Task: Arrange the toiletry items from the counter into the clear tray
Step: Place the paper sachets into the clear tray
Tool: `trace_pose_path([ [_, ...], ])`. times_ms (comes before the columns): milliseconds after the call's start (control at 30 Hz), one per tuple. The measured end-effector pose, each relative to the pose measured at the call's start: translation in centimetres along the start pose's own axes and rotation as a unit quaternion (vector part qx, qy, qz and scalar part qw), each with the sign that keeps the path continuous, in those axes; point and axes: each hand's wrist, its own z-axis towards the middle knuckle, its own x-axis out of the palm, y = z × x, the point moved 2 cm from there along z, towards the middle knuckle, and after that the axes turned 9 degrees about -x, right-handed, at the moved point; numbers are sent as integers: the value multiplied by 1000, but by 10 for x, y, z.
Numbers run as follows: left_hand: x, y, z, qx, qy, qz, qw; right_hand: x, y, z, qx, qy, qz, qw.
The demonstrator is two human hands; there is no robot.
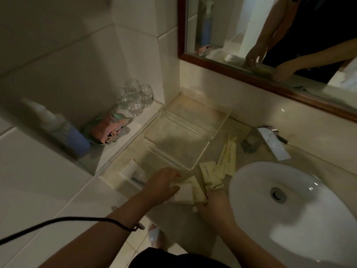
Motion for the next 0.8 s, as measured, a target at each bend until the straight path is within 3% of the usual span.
trace_pose_path([
  [100,-4,-13,7,-17,4,-36,999,-18,1,-7,62,33,93,993],
  [200,-12,-28,15,-69,13,-127,989,-34,-7,-11,96,11,168,981],
  [300,-13,-36,19,-75,66,-229,968,-43,-10,-8,108,5,252,962],
  [433,-14,-40,28,-65,71,-226,969,-49,0,1,124,8,353,927],
  [500,-20,-38,31,-73,34,-228,970,-44,-7,9,138,-21,331,933],
  [600,-32,-24,32,-111,12,-291,950,-33,-25,22,155,-51,137,977],
  [800,-50,-3,30,-135,0,-353,926,-12,-22,31,139,-60,-37,988],
])
